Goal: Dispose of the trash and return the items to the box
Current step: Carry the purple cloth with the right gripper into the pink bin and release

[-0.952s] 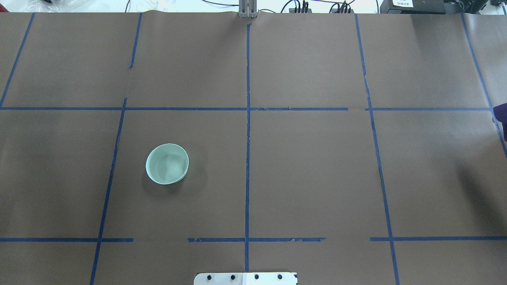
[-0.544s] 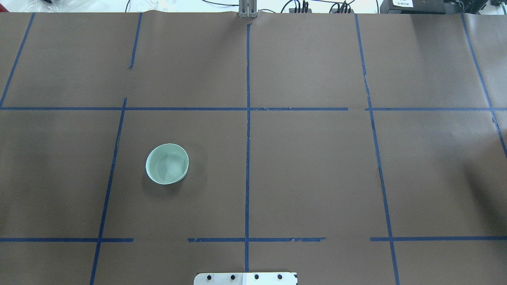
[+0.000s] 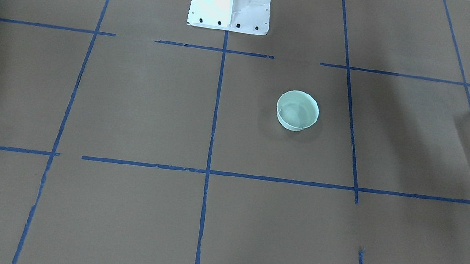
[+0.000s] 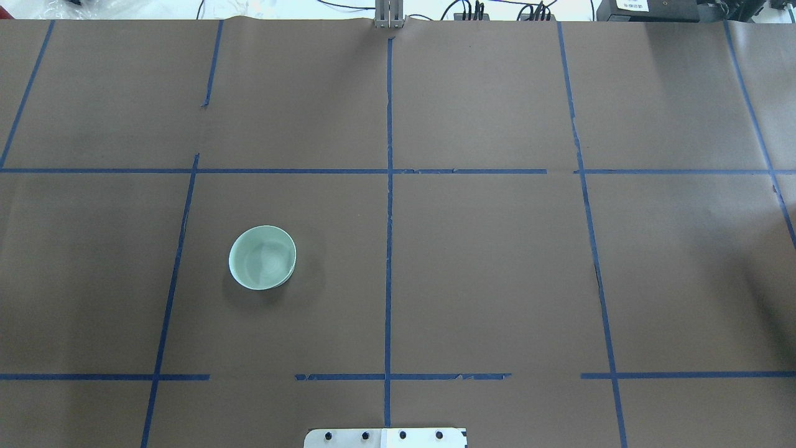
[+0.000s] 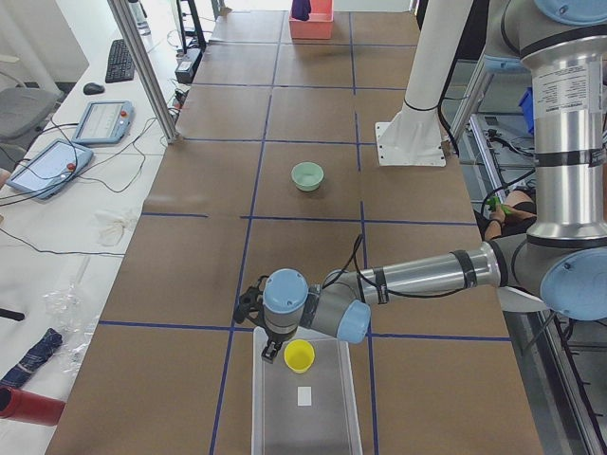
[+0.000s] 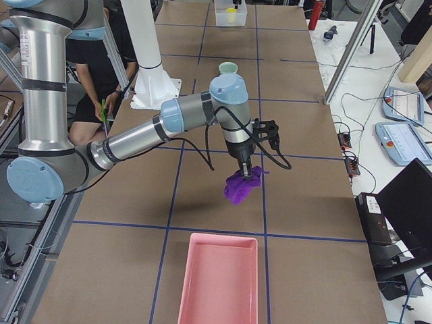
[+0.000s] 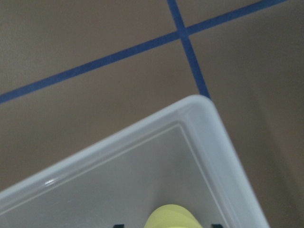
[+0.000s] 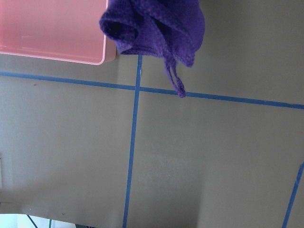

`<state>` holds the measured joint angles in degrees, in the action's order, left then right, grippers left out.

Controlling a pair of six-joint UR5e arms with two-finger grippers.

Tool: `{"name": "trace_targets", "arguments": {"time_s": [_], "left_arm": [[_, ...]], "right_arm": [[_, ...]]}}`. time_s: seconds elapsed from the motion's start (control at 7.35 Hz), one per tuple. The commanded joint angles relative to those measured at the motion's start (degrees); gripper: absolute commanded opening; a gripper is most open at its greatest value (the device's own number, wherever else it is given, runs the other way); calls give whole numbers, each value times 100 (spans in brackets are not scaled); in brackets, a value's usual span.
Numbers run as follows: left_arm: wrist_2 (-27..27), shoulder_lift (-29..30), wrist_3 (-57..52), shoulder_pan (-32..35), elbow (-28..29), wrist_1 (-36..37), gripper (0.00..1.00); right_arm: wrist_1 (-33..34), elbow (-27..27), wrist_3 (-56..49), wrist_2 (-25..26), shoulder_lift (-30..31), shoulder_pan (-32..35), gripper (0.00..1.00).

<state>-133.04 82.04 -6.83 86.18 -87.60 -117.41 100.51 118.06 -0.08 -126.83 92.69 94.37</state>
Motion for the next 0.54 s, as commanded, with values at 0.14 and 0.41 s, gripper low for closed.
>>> {"name": "trace_targets", "arguments": {"time_s": [0.14, 0.41], "left_arm": [[980, 223, 355, 593, -2038, 1911, 100], [564, 294, 1653, 88, -2287, 1862, 100]], "right_arm": [[21, -378, -1218, 71, -5, 467, 0], [4, -703, -1932, 289, -14, 687, 0]]}}
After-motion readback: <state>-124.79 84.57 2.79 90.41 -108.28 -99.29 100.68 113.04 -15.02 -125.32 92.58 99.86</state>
